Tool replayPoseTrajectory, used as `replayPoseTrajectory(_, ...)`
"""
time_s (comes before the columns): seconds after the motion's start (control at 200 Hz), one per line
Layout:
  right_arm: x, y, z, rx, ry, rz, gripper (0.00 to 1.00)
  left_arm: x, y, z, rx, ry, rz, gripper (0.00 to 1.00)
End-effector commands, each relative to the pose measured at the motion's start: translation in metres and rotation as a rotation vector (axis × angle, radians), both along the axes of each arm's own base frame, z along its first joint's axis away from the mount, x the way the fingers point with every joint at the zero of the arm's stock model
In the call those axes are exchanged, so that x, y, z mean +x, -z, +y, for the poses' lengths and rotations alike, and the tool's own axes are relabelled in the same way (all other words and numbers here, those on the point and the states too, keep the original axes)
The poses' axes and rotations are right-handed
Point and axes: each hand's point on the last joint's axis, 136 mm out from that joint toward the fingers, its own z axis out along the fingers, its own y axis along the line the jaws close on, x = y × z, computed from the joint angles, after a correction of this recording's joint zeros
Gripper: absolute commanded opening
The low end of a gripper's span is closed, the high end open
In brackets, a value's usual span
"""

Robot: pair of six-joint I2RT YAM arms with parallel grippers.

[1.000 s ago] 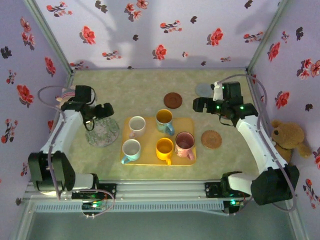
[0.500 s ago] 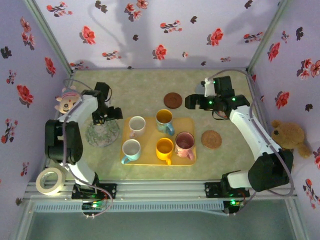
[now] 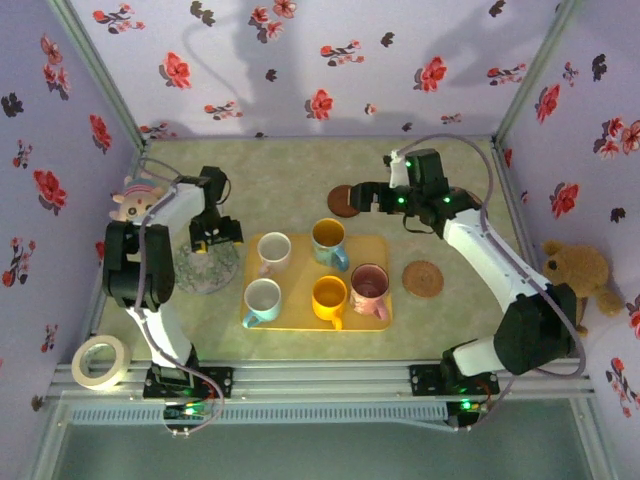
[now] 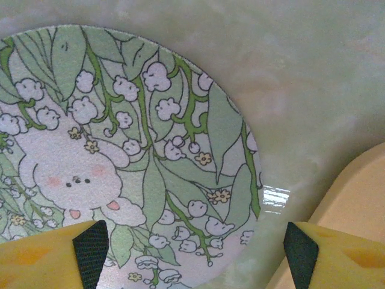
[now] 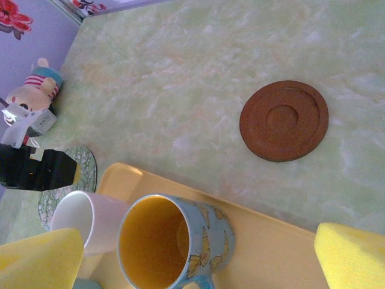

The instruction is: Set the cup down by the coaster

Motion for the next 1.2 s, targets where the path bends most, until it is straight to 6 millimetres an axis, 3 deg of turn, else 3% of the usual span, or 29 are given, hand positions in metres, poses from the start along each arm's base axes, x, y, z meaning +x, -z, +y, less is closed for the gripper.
replayPoseTrajectory(0.0, 0.01, -0.007, 0.001, -0.005, 0.031, -0.032, 1.0, 0.002, 0.005, 0.0, 0.03, -0.015, 0.028, 0.79)
replayPoseTrajectory(0.365, 0.009, 0.0, 0.005, -0.04, 0.012, -0.025, 1.0, 0.009, 0.027, 0.001, 0.051, -0.042, 0.031, 0.85)
replayPoseTrajectory(0.735, 0.001, 0.006, 0.01, -0.072, -0.004, -0.022, 1.0, 0.002, 0.05, 0.007, 0.088, -0.029, 0.076, 0.83)
replayPoseTrajectory(0.85, -0.001, 0.006, 0.009, -0.075, -0.002, -0.017, 1.0, -0.002, 0.059, 0.011, 0.109, -0.017, 0.098, 0.76)
replayPoseTrajectory(1.195, -0.009, 0.0, -0.002, -0.091, 0.034, -0.047, 0.99, 0.004, 0.059, 0.01, 0.107, -0.043, 0.077, 0.56)
